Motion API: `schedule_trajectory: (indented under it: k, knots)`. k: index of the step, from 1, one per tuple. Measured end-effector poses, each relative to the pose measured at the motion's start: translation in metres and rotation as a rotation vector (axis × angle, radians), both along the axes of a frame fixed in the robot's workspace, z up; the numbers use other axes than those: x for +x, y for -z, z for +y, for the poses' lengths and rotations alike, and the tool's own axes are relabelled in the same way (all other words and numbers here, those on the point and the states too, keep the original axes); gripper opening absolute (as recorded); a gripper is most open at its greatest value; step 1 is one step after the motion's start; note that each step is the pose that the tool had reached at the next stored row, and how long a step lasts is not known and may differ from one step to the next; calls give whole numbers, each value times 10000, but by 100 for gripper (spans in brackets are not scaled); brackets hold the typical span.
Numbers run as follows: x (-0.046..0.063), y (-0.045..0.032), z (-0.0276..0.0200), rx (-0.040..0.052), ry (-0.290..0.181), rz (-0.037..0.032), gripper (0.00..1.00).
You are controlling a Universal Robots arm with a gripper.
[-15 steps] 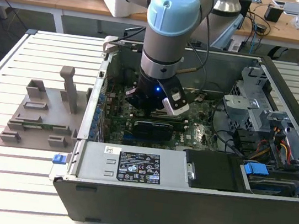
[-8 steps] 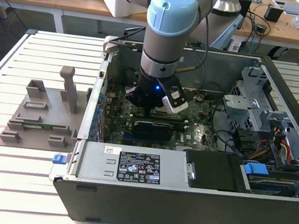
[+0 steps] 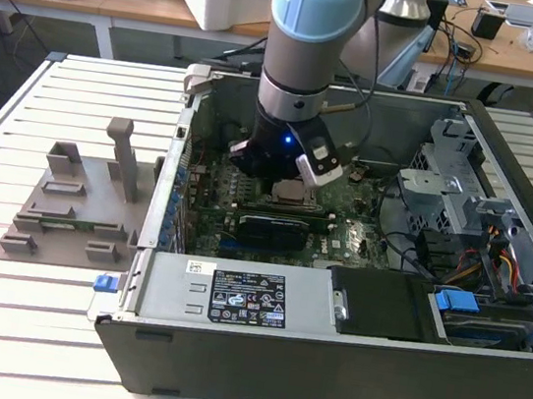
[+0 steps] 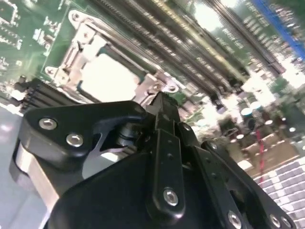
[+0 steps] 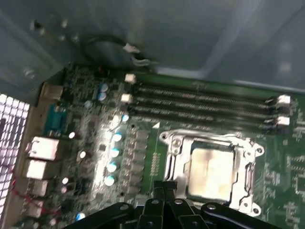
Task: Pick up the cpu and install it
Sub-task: 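Install the second cpu locking lever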
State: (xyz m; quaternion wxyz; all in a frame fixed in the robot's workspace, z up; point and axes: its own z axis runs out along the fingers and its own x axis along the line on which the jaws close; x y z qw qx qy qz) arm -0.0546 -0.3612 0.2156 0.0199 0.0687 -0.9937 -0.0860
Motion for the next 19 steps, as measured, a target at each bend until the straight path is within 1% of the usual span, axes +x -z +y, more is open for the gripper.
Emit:
schedule_trajectory:
  k: [2, 3, 5, 6, 8, 9, 10, 11, 12, 15, 16, 17, 18, 19]
  knots:
    - [60, 7, 60, -23, 1, 76, 11]
    - [103, 12, 104, -35, 1, 126, 11]
    - [162, 21, 161, -74, 0, 207, 11]
    - [221, 34, 223, -177, 1, 283, 11]
    - [268, 42, 266, -310, 4, 322, 11]
    - [305, 48, 296, -430, 5, 344, 11]
    - [330, 51, 316, -520, 7, 360, 11]
    - [374, 58, 347, -677, 8, 378, 11]
    - [399, 61, 365, -815, 10, 386, 11]
    - [439, 63, 403, -1328, 22, 392, 11]
    - [448, 62, 426, -1628, 26, 392, 11]
    - [449, 37, 461, -1891, 32, 392, 11]
    - [449, -19, 466, -1927, 32, 393, 11]
    - [449, -59, 468, -1927, 31, 391, 11]
